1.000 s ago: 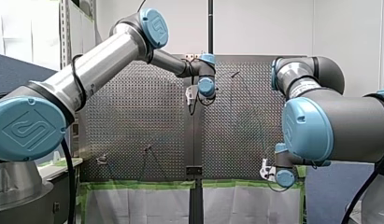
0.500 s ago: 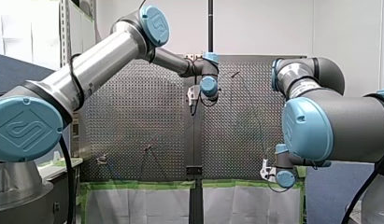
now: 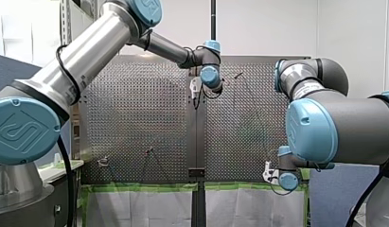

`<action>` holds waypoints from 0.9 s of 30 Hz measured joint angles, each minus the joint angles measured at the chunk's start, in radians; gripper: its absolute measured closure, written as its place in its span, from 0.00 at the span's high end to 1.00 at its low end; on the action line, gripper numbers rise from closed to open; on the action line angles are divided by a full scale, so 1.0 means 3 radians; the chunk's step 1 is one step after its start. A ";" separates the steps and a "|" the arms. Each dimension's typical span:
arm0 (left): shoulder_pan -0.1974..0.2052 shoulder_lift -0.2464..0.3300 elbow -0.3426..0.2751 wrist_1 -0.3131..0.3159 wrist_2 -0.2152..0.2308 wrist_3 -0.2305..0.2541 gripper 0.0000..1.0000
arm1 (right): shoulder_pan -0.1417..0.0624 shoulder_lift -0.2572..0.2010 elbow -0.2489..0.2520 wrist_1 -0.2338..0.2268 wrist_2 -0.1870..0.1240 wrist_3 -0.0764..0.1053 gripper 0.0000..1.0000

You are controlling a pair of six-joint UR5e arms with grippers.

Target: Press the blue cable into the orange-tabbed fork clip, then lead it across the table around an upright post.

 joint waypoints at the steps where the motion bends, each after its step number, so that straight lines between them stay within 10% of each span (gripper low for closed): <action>1: -0.0010 0.0030 -0.0029 -0.0015 0.0001 0.0000 0.98 | 0.0001 0.0000 0.0000 0.0000 -0.0001 0.0000 0.00; 27: -0.0108 0.0888 -0.0749 -0.0387 0.0119 -0.0005 0.98 | 0.0011 0.0000 -0.0026 0.0014 -0.0019 -0.0003 0.00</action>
